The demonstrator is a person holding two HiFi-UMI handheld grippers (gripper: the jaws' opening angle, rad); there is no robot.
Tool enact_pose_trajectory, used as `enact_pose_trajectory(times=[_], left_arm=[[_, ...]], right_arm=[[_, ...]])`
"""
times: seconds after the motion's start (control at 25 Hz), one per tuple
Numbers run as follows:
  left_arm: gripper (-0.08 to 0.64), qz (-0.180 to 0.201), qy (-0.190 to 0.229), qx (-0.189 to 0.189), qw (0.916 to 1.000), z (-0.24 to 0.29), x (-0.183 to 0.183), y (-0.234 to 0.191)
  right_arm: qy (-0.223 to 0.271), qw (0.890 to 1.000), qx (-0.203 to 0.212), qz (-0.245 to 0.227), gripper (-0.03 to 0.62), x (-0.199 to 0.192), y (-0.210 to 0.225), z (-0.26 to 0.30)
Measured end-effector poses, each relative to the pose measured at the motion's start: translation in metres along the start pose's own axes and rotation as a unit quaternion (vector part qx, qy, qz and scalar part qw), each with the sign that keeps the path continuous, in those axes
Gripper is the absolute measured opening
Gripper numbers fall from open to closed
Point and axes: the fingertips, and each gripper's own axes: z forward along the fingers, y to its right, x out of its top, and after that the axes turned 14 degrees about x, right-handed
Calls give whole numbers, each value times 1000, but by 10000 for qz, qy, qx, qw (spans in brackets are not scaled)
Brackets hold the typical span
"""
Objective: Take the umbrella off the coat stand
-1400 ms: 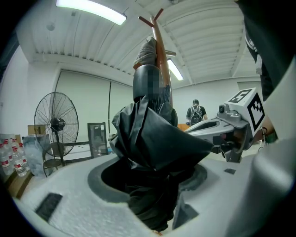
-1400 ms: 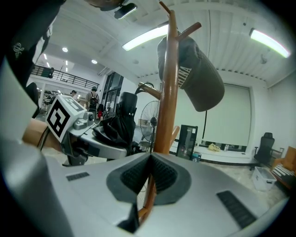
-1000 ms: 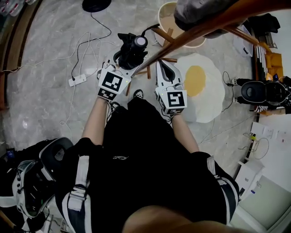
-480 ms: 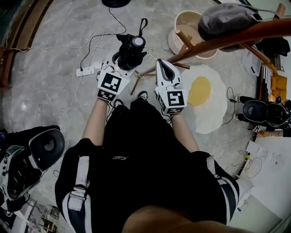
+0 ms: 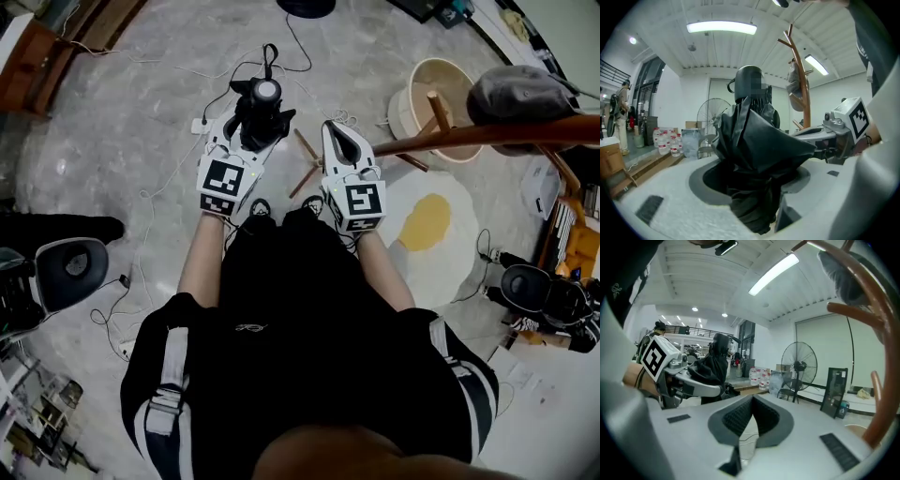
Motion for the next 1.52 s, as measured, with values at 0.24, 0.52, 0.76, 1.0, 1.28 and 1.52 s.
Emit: enact_pose_trajectory(times=[0.24, 0.52, 0.76, 1.0, 1.28, 1.52], left_arm=[[270, -332, -116, 930, 9950, -43, -15, -47], [270, -670, -54, 1844, 9805, -90, -24, -88], [270, -814, -9, 2436, 9665, -116, -21, -98], [269, -814, 350, 2932, 9519, -147, 12, -135], [269, -843, 566, 3234, 9408, -160, 28, -142], [268, -894, 637, 3309, 9372, -169, 31, -146]], right_arm=[[44, 9976, 685, -107, 5, 12, -33, 39], [158, 9889, 1425, -383, 5, 33, -70, 73], [450, 9807, 1844, -478, 5, 62, -81, 77], [775, 9687, 2220, -798, 5, 104, -107, 102], [1005, 9546, 2640, -943, 5, 125, -128, 110], [1029, 9497, 2783, -1003, 5, 132, -141, 115]])
